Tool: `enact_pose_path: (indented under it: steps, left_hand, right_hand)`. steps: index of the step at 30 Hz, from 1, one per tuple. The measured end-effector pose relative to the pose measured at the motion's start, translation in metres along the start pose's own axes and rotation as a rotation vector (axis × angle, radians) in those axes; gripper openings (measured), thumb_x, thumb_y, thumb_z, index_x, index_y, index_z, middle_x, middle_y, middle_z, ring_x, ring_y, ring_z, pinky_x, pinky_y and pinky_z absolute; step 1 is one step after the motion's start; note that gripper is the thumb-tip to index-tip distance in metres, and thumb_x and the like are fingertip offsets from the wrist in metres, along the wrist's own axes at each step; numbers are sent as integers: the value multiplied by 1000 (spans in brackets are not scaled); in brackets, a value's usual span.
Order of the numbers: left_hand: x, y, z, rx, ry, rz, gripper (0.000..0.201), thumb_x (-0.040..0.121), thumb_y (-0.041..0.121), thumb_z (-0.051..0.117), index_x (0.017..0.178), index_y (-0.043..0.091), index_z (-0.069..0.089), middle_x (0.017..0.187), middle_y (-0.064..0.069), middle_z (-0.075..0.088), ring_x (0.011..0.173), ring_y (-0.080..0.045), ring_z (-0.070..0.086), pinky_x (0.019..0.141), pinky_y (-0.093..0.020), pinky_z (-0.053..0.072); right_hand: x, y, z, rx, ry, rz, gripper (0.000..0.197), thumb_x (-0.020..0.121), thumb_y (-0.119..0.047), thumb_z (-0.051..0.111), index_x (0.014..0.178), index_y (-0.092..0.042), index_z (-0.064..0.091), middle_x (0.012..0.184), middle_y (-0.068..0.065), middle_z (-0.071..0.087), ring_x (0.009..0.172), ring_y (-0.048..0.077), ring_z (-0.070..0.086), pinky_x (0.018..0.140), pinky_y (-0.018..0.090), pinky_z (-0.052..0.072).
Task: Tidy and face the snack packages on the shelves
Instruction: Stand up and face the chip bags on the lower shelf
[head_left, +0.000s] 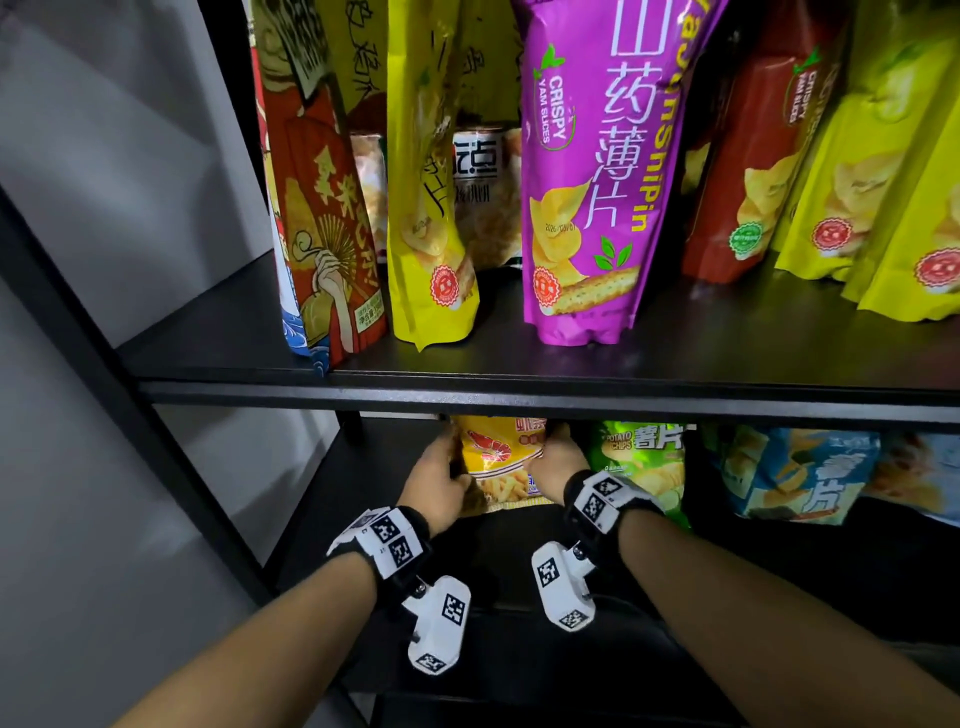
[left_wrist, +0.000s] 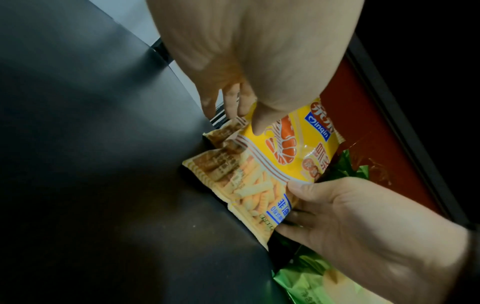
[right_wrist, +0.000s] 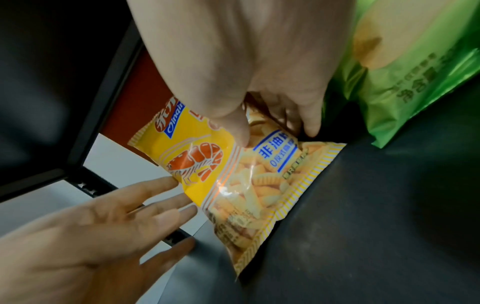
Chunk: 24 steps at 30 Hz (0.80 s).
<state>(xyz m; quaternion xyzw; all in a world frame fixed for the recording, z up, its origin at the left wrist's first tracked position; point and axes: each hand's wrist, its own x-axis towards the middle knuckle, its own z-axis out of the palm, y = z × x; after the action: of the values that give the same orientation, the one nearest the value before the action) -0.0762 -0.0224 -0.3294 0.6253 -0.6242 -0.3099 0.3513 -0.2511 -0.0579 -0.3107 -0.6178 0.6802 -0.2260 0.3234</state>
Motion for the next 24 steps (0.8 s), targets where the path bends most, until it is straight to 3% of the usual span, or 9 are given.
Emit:
enact_pose_path:
  steps: [3,6,10,13,15,18,21,24]
  left_hand:
    - [-9,-1,-12,33,68,-3,65,91,0,65,150,15,41,148,-5,50,136,-20,49,111,-23,32]
    - [-29,13,-36,93,182,110,50,90,2,68,137,16,56,136,-4,59,128,-16,55,105,-20,34]
    - [-77,48,-72,172,252,370,28,90,1,65,100,27,70,105,7,68,102,-1,61,96,-23,47]
    - [-123,83,-87,219,310,598,16,90,16,58,90,17,74,89,9,71,88,0,63,82,-28,51]
    - [-146,118,-89,191,384,780,20,89,14,55,89,10,74,87,7,71,86,-3,65,76,-24,52]
    - [-158,180,-98,119,621,944,21,90,8,53,92,2,73,101,-4,67,99,-14,64,88,-23,46]
    - [-151,234,-121,120,851,926,30,93,18,51,106,-1,69,121,-17,56,121,-21,52,106,-28,36]
    - [-144,265,-142,142,910,800,46,92,32,45,120,1,64,144,-19,40,141,-21,34,116,-18,21]
  right_hand:
    - [-9,-4,-10,-46,-3,35,54,97,-11,51,142,5,26,133,21,56,119,36,57,86,32,44]
    - [-31,-12,-28,-169,-30,-9,51,98,-15,51,140,6,31,127,19,59,115,34,59,85,32,45]
    - [-77,-21,-60,-263,-140,-170,10,97,-21,53,97,-11,55,92,5,57,83,23,55,69,26,41]
    - [-117,-29,-93,-248,-266,-376,27,95,-11,53,69,-8,57,68,1,52,67,16,49,61,25,40]
    - [-144,-39,-120,-160,-275,-553,26,96,-10,53,76,-6,69,67,-4,60,66,9,56,66,24,47]
    - [-180,-68,-159,94,-171,-841,26,95,-6,54,93,-14,78,82,-7,75,80,2,70,73,16,55]
    - [-199,-110,-189,288,7,-1070,30,95,-3,52,110,-14,75,105,-5,74,101,5,67,85,23,56]
    - [-203,-155,-204,350,68,-1137,42,96,-2,50,136,-11,58,140,4,56,131,8,48,102,12,42]
